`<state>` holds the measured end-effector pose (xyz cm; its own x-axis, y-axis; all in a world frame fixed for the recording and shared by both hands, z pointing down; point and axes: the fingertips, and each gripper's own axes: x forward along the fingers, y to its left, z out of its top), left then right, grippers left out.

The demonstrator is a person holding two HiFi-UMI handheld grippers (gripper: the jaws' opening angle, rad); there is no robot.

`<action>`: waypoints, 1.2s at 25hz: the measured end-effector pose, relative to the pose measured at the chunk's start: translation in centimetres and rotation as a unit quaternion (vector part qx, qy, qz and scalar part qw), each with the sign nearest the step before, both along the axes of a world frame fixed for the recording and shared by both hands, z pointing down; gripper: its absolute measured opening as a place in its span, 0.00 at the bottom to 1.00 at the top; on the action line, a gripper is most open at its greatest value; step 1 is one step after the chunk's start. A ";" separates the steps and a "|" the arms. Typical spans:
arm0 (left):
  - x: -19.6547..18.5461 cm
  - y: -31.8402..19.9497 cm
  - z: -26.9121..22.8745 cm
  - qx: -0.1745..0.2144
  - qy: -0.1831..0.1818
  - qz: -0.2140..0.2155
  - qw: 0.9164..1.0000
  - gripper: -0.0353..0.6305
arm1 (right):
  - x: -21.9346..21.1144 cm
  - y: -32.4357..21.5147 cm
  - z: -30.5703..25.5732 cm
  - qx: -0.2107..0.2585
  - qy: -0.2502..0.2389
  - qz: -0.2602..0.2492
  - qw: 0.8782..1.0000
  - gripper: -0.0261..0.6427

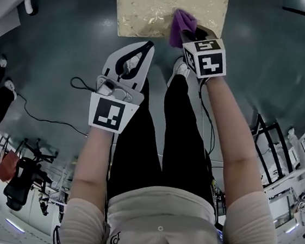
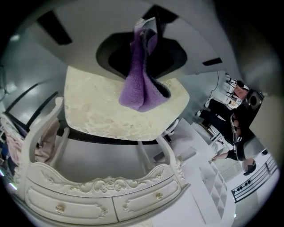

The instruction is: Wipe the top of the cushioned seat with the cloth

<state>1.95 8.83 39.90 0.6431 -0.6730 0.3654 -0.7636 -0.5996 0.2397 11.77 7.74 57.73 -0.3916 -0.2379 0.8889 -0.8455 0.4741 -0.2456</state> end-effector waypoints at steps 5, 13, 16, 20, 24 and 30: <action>4.4 0.0 0.4 0.000 0.000 0.014 1.000 0.07 | 4.5 0.0 0.2 -0.001 0.004 0.008 1.000 0.16; 8.4 -0.4 0.4 0.000 0.021 -0.015 1.000 0.07 | 10.2 0.0 0.7 -0.002 0.027 0.003 1.000 0.17; 9.3 -0.1 0.3 -0.005 0.027 -0.020 0.999 0.07 | 11.7 0.4 0.9 -0.010 0.036 0.010 0.999 0.17; 11.2 -0.1 0.1 -0.009 0.017 -0.014 1.000 0.07 | 14.9 0.2 0.1 -0.020 0.037 0.021 0.999 0.16; 11.1 0.7 -0.5 -0.002 0.013 -0.031 0.999 0.07 | 16.2 0.9 -1.0 0.005 0.043 0.014 0.999 0.16; 11.7 2.1 -6.3 0.024 0.028 -0.025 0.999 0.07 | 15.5 1.6 -8.3 0.058 0.005 0.030 0.998 0.16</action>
